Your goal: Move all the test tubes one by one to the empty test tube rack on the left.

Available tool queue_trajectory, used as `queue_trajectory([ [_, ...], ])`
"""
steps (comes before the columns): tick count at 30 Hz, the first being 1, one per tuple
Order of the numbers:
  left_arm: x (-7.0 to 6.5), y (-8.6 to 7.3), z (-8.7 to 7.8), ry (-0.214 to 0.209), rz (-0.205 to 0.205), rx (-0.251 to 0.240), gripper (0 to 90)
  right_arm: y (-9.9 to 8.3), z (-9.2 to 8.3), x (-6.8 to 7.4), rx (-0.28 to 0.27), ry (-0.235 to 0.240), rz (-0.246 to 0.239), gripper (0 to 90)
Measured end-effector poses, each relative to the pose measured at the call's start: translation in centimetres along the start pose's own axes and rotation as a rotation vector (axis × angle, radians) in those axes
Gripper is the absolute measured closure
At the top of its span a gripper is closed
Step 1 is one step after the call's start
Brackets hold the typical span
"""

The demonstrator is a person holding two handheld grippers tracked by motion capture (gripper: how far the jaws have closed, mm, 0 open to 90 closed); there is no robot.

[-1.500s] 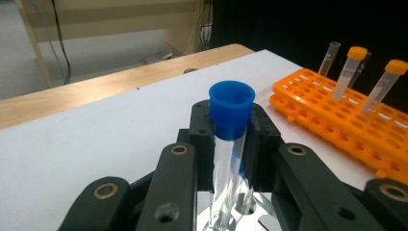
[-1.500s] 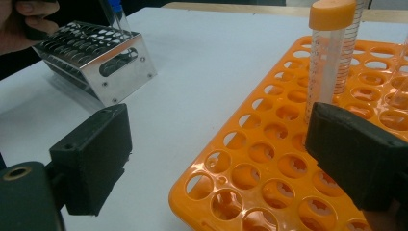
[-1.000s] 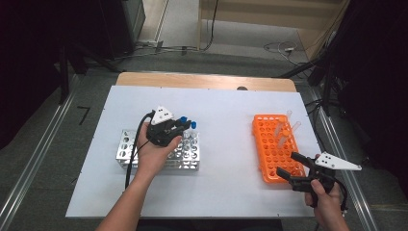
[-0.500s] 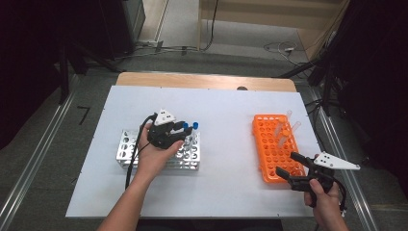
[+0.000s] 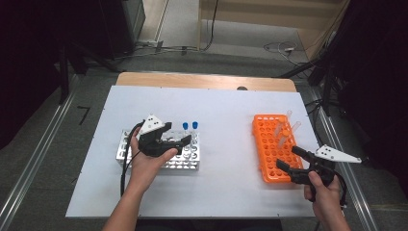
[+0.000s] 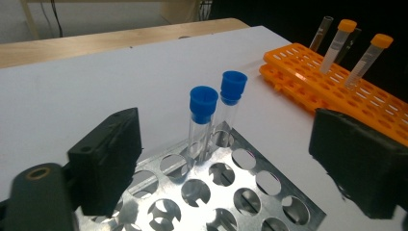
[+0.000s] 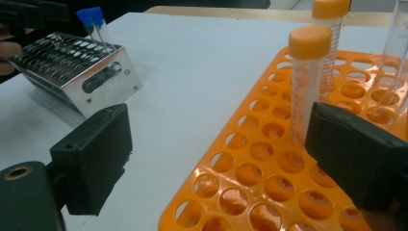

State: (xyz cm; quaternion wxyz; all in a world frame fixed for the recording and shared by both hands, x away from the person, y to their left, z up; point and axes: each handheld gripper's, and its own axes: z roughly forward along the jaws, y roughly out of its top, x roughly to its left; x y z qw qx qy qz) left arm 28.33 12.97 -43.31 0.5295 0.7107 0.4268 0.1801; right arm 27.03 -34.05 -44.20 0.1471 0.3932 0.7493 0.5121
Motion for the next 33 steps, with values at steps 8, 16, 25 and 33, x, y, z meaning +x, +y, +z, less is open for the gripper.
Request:
queue_trajectory([
  [8, -0.4, -0.4, -1.2, -0.036, -0.021, -0.035, 1.0, 1.1, 1.2, -1.3, -0.004, -0.041, 0.021, 7.7],
  [16, -1.2, -0.6, -1.3, -0.066, -0.007, -0.033, 0.0, 1.4, 2.7, -3.1, 0.014, -0.066, 0.056, 15.5],
  [25, -1.7, -0.6, -1.2, -0.074, 0.000, -0.027, 0.0, 1.1, 4.4, -3.5, 0.097, -0.209, 0.079, 46.3],
  [33, -1.9, -0.6, -1.0, -0.071, 0.008, -0.020, 0.1, 1.1, 5.6, -3.2, 0.195, -0.272, 0.062, 62.5],
])
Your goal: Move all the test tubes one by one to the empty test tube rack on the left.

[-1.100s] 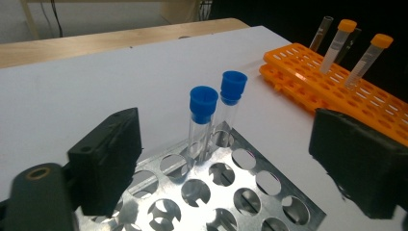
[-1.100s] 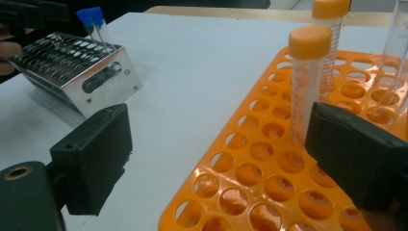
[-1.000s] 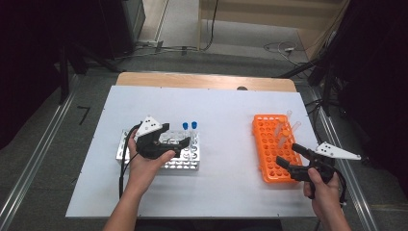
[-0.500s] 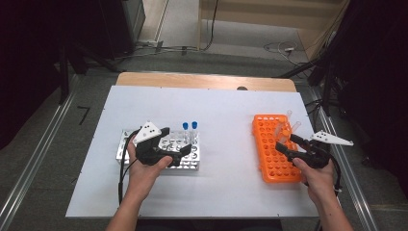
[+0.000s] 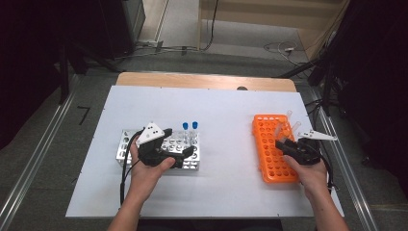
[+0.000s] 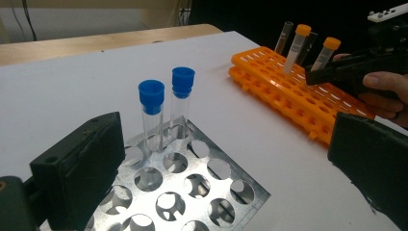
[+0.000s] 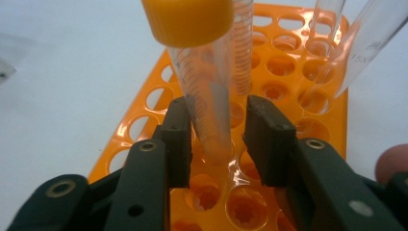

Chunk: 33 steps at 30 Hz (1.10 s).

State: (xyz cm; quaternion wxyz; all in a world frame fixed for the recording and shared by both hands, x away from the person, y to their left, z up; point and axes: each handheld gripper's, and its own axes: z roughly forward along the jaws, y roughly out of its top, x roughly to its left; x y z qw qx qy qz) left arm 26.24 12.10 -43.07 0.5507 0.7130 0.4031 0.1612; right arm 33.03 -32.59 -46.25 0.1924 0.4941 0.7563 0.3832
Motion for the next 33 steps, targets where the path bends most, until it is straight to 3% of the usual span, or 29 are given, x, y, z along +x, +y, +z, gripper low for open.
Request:
queue_trajectory([
  [4, 0.0, 0.0, 0.1, 0.002, 0.001, 0.005, 0.1, 0.0, 0.1, 0.3, 0.012, -0.011, -0.024, 71.2],
  [8, -0.1, -0.1, 0.1, 0.002, 0.006, 0.004, 0.1, 0.0, 0.1, 0.6, 0.004, -0.040, -0.050, 72.7],
  [13, -0.3, 0.0, 0.1, -0.006, 0.010, -0.001, 0.2, -0.1, -0.5, 0.3, -0.055, -0.022, -0.016, 72.9],
  [23, -0.9, 0.3, 0.1, -0.021, 0.023, -0.007, 0.2, 0.5, -3.3, 0.8, -0.202, -0.042, -0.034, 72.9],
  [33, -1.7, 0.4, 0.4, -0.038, 0.036, -0.003, 0.2, 0.6, -4.1, 2.5, -0.227, 0.041, -0.053, 72.9],
])
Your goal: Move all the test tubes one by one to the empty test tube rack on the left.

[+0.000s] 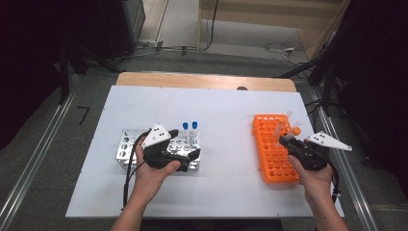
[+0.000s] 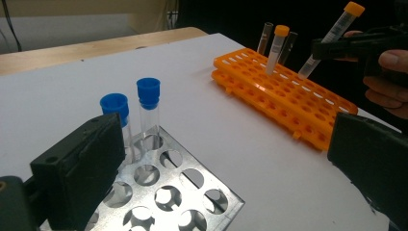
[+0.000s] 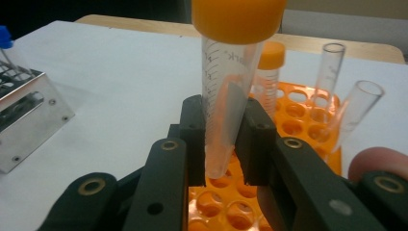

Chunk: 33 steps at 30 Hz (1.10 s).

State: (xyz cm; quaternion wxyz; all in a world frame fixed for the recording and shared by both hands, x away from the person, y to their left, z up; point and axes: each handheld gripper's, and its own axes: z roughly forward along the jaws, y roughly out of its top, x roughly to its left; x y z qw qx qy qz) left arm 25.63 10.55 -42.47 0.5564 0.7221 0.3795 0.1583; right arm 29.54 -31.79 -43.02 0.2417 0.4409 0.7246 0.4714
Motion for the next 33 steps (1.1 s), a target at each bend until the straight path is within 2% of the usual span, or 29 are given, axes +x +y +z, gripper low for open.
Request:
queue_trajectory([
  [8, -0.6, 0.0, 0.4, -0.022, 0.010, 0.004, 0.2, -0.1, 0.5, 2.5, 0.002, 0.092, -0.027, 72.9],
  [18, -1.9, 0.3, 0.9, -0.061, 0.031, 0.006, 1.2, -0.3, 1.2, 5.6, 0.023, 0.184, -0.078, 72.9],
  [28, -3.2, 0.3, 1.6, -0.110, 0.038, -0.006, 6.4, -0.7, 1.8, 8.5, 0.048, 0.254, -0.121, 72.9],
  [33, -3.9, 0.2, 2.0, -0.130, 0.050, 0.005, 8.8, -0.8, 2.0, 9.5, 0.059, 0.282, -0.137, 72.9],
])
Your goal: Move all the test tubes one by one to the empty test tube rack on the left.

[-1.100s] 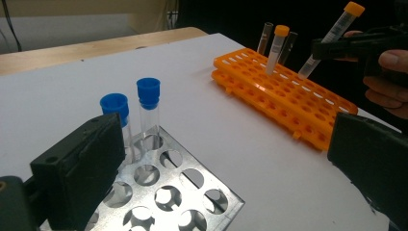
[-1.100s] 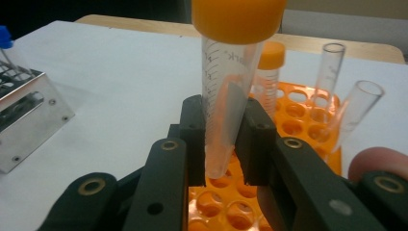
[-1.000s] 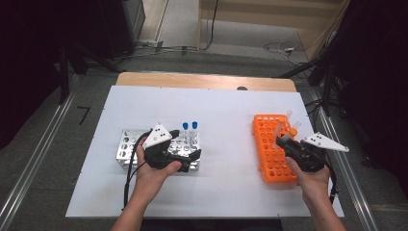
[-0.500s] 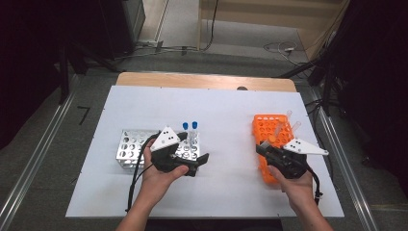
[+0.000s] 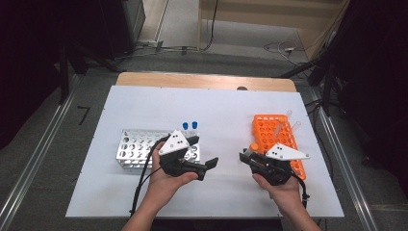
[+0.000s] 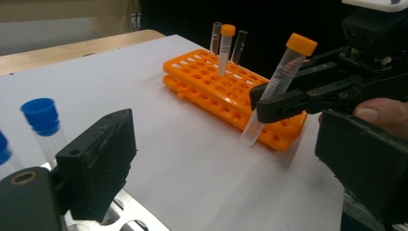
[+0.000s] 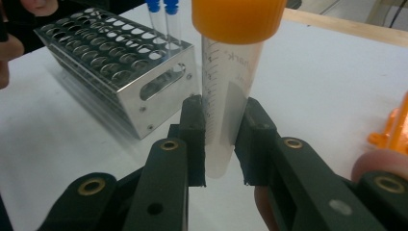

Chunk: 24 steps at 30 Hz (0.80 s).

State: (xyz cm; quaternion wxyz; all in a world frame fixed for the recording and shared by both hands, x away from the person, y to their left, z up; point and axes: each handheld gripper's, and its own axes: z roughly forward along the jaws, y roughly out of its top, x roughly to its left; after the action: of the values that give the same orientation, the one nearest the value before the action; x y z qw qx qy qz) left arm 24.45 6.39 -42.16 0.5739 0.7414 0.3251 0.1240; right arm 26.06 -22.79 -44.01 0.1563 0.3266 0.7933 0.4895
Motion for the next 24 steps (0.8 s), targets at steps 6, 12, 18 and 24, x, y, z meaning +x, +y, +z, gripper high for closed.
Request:
queue_trajectory([
  [6, -1.1, -0.1, 0.8, -0.002, 0.029, 0.005, 18.1, 0.0, 0.4, 1.0, 0.008, 0.034, -0.020, 72.9],
  [12, -1.8, -0.2, 1.4, -0.058, 0.043, 0.000, 34.4, 0.1, 0.8, 2.0, 0.020, 0.073, -0.040, 73.0],
  [18, -2.6, -0.4, 2.0, -0.106, 0.064, 0.007, 50.3, 0.2, 1.2, 3.3, 0.025, 0.119, -0.076, 73.0],
  [24, -3.3, -0.4, 2.4, -0.135, 0.085, 0.014, 61.1, 0.2, 1.5, 4.3, 0.034, 0.148, -0.095, 72.9],
])
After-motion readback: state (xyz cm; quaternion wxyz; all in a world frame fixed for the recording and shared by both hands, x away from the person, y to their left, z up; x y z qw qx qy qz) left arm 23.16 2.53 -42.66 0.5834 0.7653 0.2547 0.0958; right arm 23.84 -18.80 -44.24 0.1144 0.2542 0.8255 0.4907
